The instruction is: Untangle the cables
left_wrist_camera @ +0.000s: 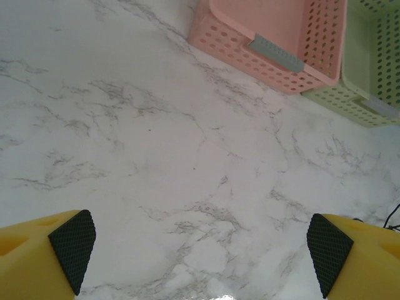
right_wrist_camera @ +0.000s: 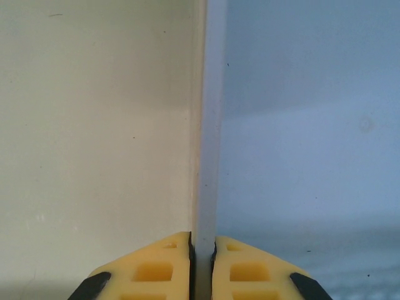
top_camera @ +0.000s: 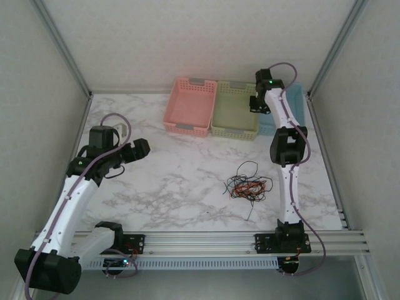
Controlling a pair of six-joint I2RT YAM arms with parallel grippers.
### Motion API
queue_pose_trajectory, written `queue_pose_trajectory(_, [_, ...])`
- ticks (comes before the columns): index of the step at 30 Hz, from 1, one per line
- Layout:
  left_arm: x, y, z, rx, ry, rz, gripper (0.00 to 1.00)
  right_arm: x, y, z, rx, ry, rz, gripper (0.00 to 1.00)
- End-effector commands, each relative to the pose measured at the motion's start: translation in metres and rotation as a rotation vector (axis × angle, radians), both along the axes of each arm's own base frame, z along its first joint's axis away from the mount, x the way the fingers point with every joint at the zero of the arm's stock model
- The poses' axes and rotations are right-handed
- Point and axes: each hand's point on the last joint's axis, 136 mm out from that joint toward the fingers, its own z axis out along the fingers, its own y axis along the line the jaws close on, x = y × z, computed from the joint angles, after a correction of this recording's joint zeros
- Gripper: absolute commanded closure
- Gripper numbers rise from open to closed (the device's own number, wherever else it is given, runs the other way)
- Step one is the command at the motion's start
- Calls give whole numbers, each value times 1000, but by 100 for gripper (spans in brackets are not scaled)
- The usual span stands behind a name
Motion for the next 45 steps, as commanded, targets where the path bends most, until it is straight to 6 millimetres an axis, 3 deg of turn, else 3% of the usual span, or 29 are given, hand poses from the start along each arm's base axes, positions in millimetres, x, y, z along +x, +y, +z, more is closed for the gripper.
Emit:
queue_pose_trajectory(1, [-4,2,5,6,-22,15,10,-13,55,-28,51,66,157,99])
queue_pose_trajectory(11, [-11,2,18,11,-37,-1,10,-18,95,-34,106,70,165,96])
queue_pose_trajectory(15, [-17,4,19,25,-53,-8,2,-18,99,-28,117,68,153,74])
queue_pose_trajectory(18, [-20,8,24,33,-84,7,0,-20,95,-2,115,33,135,54])
queue_pose_trajectory(21, [-24,11,30,35,-117,21,0,-25,90,36,110,-32,125,46])
queue_pose_trajectory(25, [-29,13,32,19,-135,32,0,-45,82,102,130,-140,109,41])
queue_pose_trajectory(29, [-39,-4,40,-40,-143,-61,2,-85,71,143,149,-191,95,41])
queue_pose_trajectory(33, [-49,-6,47,-20,-150,-107,4,-140,52,162,153,-214,68,41])
queue_pose_trajectory(36, [-54,-5,47,-3,-154,-122,5,-192,40,146,187,-160,18,41])
queue_pose_trajectory(39, [-57,-9,42,-30,-151,-128,6,-251,41,111,258,-72,11,42])
queue_pose_trajectory(42, [-57,-9,36,-32,-140,-127,7,-304,51,76,316,40,14,44])
queue_pose_trajectory(45, [-57,-9,34,-29,-142,-128,7,-342,70,54,383,113,10,46])
